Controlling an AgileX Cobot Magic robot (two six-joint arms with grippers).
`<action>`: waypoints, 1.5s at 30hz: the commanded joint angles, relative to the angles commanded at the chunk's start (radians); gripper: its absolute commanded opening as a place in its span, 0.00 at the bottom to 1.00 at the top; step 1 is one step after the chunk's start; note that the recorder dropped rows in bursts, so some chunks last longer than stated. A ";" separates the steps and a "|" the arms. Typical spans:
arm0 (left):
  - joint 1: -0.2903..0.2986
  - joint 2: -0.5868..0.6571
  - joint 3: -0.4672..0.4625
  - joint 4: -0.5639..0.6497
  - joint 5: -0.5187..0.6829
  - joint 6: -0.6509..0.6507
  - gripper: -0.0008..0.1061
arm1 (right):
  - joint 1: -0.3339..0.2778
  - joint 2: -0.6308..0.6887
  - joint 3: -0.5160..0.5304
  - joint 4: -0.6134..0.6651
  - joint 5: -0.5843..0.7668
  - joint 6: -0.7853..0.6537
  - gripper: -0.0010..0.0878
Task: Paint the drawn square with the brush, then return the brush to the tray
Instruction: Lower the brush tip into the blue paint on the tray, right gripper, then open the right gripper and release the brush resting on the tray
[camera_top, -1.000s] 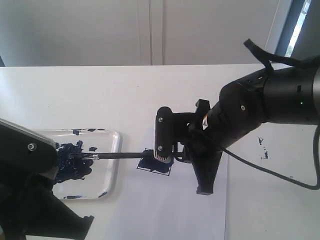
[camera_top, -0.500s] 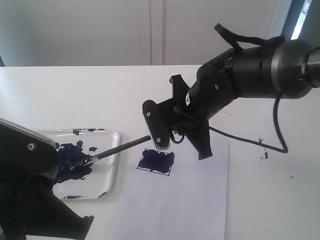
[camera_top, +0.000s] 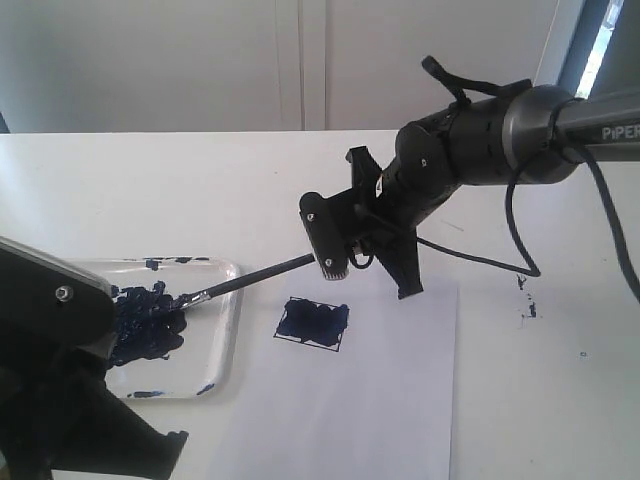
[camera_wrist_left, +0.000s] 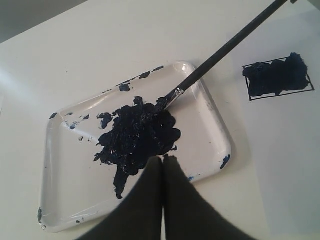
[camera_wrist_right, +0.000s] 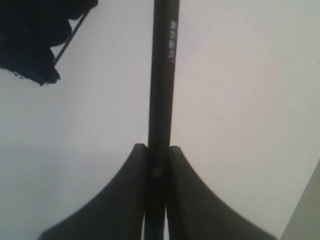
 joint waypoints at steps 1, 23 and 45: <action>0.000 0.000 0.000 0.000 0.000 0.000 0.01 | 0.000 0.000 -0.004 0.029 0.000 -0.025 0.01; 0.000 0.000 0.000 0.002 0.026 0.000 0.01 | 0.004 0.043 -0.015 0.089 -0.234 -0.110 0.01; 0.003 0.000 0.000 0.010 0.049 0.000 0.01 | 0.019 0.045 -0.022 0.096 -0.100 -0.154 0.47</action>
